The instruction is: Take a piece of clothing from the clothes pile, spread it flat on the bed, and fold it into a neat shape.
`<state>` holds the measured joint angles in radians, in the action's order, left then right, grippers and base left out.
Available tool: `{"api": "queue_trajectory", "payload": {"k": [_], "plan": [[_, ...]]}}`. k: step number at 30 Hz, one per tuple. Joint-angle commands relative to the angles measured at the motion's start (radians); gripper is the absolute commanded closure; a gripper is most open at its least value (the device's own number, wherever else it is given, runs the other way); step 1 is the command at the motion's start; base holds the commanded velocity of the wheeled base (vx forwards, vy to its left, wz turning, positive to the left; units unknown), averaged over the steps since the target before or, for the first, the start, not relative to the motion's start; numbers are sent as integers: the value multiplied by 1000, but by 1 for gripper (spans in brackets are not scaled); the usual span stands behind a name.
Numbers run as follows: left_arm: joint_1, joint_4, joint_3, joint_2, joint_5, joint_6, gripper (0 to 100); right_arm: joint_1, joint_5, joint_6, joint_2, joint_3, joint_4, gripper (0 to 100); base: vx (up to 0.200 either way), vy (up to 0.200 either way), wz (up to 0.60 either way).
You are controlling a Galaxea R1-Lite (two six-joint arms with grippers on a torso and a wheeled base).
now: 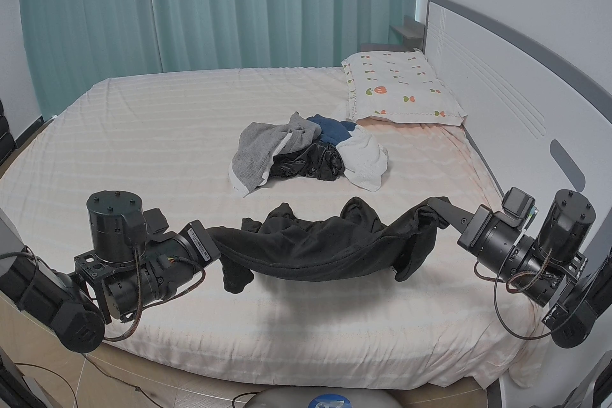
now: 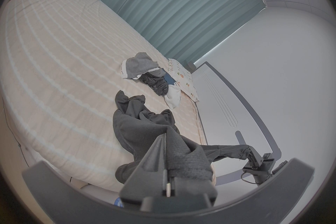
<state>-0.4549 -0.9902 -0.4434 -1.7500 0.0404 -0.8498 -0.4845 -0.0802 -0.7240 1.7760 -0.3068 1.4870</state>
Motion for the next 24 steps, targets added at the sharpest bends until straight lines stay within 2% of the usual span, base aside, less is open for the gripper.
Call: {"api": "queue_trajectory", "payload": {"k": [1, 5, 17, 24], "plan": [[-1, -1, 2, -2, -2, 0, 100, 0, -1, 0, 3, 0, -2, 100, 0, 0, 0], [-2, -1, 11, 0, -4, 0, 100, -2, 2, 0, 16, 0, 4, 100, 0, 0, 0], [-2, 2, 20, 27, 1, -3, 100, -3, 2, 0, 17, 5, 4, 100, 0, 200, 0], [-2, 82, -3, 86, -1, -3, 100, -6, 25, 5, 28, 2, 7, 100, 0, 200, 0]]}}
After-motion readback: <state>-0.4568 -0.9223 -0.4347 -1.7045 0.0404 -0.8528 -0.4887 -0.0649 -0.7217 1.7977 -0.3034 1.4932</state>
